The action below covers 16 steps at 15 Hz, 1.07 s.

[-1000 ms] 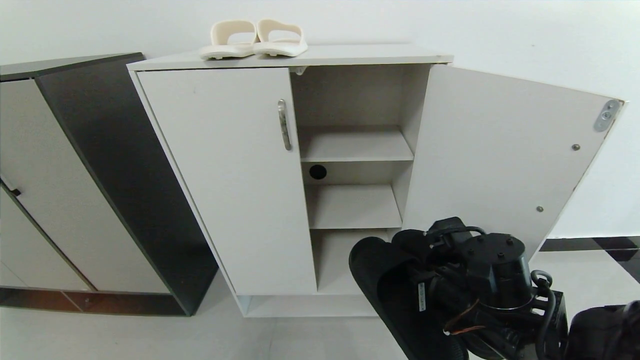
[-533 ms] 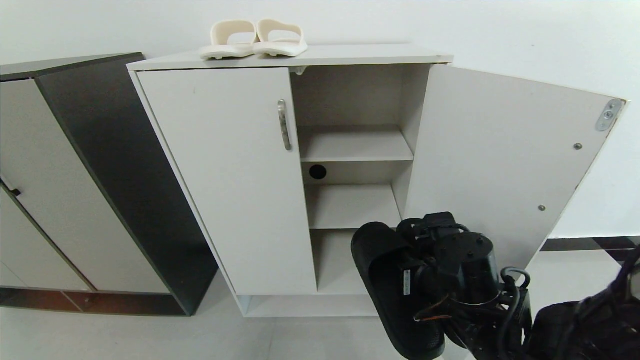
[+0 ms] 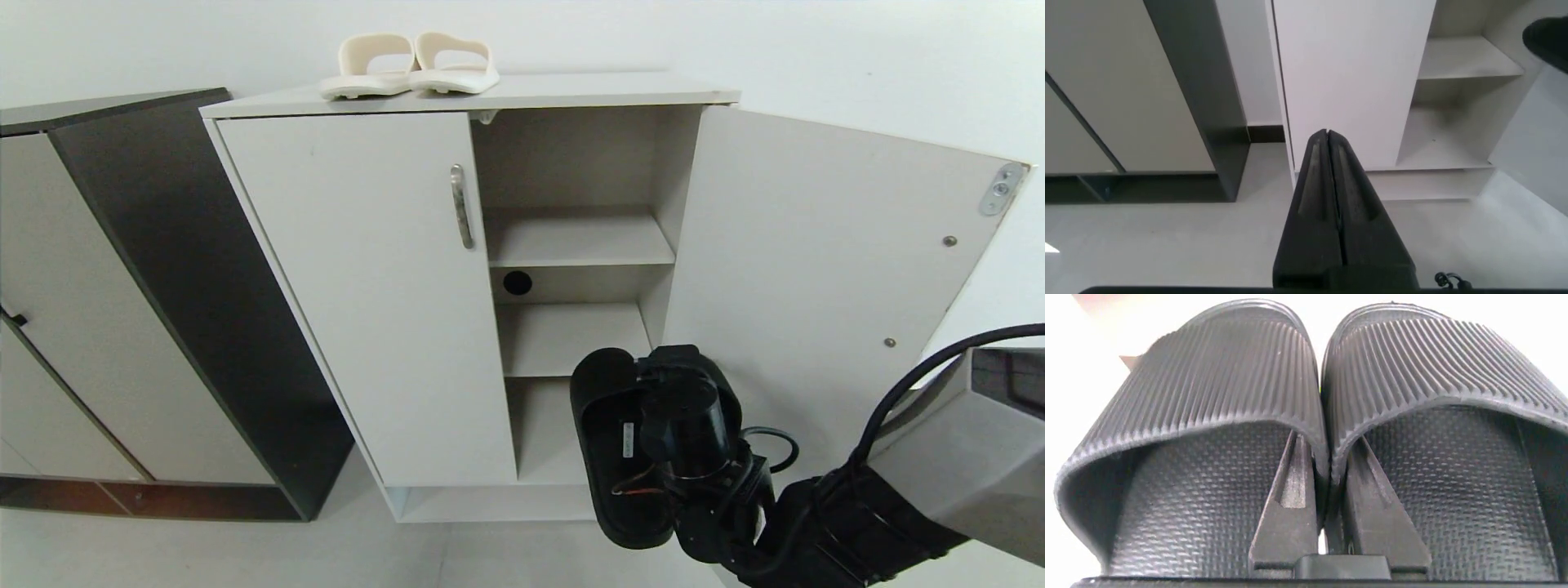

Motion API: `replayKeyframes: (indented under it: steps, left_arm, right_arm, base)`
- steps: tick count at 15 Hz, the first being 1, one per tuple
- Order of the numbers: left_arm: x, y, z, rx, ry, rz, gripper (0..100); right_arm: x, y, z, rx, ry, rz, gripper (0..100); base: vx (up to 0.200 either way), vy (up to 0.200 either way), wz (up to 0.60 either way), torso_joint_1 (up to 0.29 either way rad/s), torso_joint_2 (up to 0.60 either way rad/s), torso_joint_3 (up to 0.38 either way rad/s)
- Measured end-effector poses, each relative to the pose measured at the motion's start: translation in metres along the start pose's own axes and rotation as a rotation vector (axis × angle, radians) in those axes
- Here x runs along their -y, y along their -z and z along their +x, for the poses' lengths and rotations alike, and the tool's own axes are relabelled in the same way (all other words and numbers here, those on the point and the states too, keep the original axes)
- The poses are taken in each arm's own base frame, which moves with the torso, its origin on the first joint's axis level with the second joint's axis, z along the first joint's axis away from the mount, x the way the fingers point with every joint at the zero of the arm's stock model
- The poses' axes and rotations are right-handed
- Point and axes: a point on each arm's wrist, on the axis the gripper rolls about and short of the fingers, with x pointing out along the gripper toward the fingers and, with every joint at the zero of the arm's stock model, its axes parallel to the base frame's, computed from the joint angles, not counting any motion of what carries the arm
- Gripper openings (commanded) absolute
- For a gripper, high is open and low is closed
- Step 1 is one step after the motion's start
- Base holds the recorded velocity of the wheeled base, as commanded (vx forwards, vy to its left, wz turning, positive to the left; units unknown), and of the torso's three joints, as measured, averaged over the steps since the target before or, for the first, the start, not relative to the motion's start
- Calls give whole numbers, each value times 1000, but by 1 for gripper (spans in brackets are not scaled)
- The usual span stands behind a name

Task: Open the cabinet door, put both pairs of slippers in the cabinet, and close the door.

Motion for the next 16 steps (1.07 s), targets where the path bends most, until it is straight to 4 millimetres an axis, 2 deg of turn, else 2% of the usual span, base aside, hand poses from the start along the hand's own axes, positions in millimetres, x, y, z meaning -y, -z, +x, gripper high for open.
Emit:
replayKeyframes:
  steps: [7,10,16]
  left_arm:
    - [0,0,0,-1,0,1,0]
    - [0,0,0,-2,-1,1,0]
    - [0,0,0,-2,11,1,0]
  right_arm:
    - [-1,2,32,19,83,26,0]
    - [-3,9,35,6,-36,38,0]
    - [-8,20,41,0,-52,16,0]
  base:
    - [0,0,0,0,0,0]
    - [0,0,0,0,0,0]
    - [0,0,0,0,0,0]
